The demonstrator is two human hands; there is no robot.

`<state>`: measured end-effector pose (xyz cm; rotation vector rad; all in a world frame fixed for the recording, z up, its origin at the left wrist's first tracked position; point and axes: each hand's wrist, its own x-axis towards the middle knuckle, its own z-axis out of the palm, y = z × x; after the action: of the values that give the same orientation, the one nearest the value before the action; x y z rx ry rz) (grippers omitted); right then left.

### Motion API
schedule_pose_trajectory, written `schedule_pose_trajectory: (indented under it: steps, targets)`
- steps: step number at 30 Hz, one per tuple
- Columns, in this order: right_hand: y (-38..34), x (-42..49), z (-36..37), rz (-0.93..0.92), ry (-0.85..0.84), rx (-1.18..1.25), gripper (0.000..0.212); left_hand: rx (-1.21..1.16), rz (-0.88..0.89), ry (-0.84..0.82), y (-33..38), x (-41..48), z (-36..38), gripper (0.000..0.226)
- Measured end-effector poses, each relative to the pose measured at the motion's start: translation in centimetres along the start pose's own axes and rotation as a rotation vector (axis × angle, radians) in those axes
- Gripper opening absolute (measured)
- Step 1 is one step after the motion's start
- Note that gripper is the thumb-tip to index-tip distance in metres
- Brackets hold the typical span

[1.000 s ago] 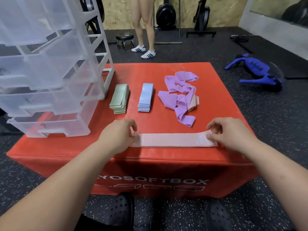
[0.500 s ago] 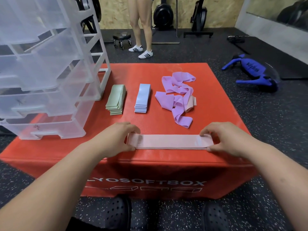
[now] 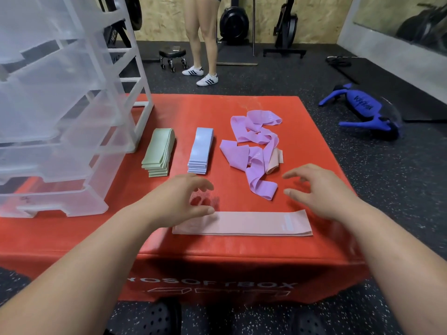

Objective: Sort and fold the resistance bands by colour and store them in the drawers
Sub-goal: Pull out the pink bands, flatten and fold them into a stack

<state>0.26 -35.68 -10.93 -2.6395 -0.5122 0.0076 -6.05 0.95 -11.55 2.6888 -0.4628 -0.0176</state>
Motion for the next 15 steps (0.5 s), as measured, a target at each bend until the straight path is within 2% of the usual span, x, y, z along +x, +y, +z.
schedule_pose_trajectory:
  steps: [3,9,12,15]
  targets:
    - [-0.1,2.1,1.5,-0.016,-0.031,-0.051,0.046,0.005,0.022,0.021,1.1,2.5,1.1,0.055]
    - [-0.4,5.1,3.9,0.09,-0.121,-0.121,0.059,0.012,0.063,0.051,2.4,5.9,3.2,0.045]
    - [0.1,5.7,4.1,0.083,-0.041,-0.133,0.045,0.02,0.065,0.076,2.5,6.7,3.6,0.042]
    - [0.2,5.8,2.9,0.06,0.159,-0.099,0.022,0.022,0.052,0.099,2.7,7.2,3.6,0.04]
